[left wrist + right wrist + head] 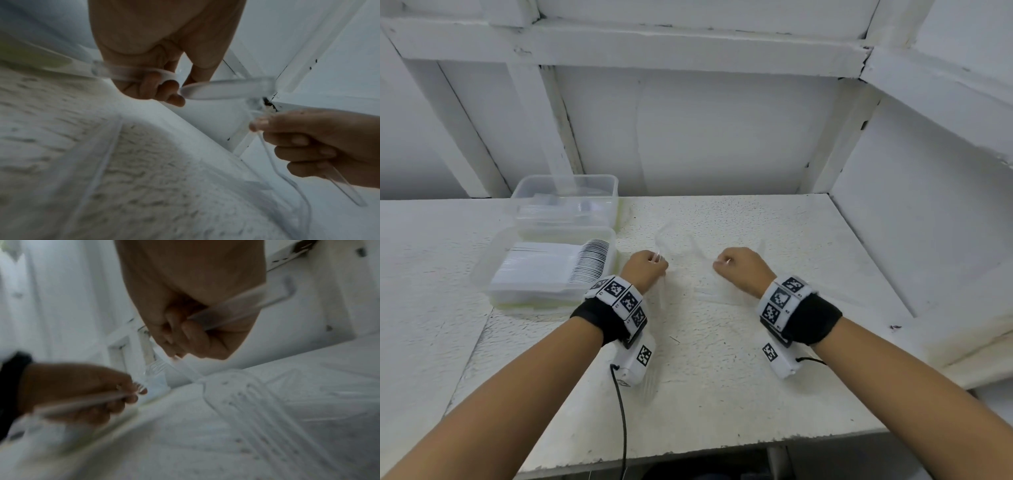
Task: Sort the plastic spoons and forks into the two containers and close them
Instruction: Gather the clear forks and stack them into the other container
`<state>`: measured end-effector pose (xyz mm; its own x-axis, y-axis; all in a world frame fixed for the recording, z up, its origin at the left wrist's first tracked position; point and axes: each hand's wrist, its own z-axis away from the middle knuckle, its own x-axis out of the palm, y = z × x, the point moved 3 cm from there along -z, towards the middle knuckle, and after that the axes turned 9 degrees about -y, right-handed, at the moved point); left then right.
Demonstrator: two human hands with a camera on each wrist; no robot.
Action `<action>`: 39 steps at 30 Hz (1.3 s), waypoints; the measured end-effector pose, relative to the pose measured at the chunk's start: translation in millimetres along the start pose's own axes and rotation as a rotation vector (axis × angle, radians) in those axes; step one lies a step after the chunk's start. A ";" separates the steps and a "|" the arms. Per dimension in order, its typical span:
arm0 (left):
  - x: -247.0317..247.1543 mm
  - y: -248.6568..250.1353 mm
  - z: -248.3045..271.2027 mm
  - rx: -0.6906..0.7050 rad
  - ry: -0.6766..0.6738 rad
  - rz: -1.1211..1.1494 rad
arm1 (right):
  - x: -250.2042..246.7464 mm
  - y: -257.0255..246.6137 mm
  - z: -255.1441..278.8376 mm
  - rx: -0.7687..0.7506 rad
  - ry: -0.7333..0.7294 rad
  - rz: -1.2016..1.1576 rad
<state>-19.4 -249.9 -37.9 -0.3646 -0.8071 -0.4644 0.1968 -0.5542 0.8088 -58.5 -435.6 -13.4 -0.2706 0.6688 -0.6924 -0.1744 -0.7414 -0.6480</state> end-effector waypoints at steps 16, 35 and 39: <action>-19.5 21.3 50.7 0.151 -0.165 0.065 | -6.3 7.7 61.8 -0.044 -0.095 -1.036; -9.4 -41.9 72.3 0.308 -0.530 -0.740 | -37.8 27.0 27.3 0.230 -0.060 -0.511; -4.1 -43.4 76.6 0.285 -0.549 -0.829 | -61.6 25.9 0.5 0.177 0.059 0.102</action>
<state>-96.2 -207.0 -43.5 -0.6664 0.0495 -0.7440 -0.5022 -0.7673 0.3988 -46.9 -496.1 12.7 -0.2402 0.5879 -0.7724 -0.3138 -0.8000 -0.5114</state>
